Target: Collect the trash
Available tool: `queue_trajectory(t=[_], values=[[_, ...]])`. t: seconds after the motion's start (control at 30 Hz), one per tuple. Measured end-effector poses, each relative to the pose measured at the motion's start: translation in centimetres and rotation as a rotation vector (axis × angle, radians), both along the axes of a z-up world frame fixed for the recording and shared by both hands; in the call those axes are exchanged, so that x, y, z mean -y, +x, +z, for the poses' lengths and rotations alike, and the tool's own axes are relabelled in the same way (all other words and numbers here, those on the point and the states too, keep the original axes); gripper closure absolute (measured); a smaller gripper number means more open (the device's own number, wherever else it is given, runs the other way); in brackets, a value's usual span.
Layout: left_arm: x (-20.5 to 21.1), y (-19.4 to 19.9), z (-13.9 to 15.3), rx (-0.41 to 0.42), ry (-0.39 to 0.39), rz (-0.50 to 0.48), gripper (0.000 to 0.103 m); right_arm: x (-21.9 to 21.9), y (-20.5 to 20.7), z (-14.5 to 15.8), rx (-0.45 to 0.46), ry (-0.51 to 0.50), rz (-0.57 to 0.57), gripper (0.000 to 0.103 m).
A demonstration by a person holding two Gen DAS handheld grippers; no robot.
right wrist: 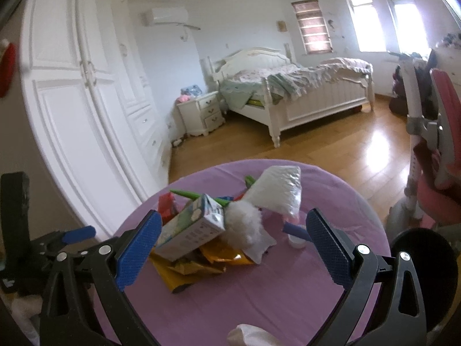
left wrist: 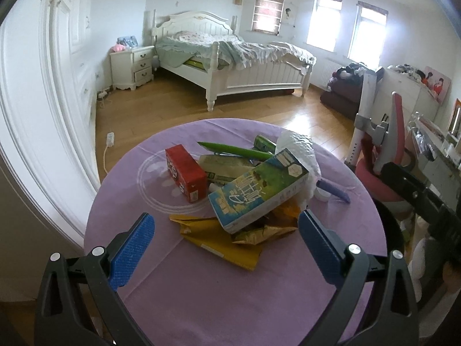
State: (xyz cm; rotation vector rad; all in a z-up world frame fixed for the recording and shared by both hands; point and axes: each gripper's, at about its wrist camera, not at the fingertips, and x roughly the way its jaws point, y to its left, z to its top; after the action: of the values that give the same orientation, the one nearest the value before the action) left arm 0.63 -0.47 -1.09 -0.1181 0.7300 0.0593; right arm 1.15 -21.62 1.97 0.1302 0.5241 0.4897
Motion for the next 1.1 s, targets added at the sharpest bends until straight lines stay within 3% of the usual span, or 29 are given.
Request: queue_trajectory(t=[0.3, 1.1], values=[[0.3, 0.4, -0.5, -0.017, 0.035, -0.006, 0.005, 0.6, 0.5, -0.6, -0.050, 0.040, -0.003, 0.004], [0.7, 0.5, -1.0, -0.031, 0.026, -0.008, 0.005, 0.1, 0.7, -1.5, -0.097, 0.063, 0.027, 0.004]])
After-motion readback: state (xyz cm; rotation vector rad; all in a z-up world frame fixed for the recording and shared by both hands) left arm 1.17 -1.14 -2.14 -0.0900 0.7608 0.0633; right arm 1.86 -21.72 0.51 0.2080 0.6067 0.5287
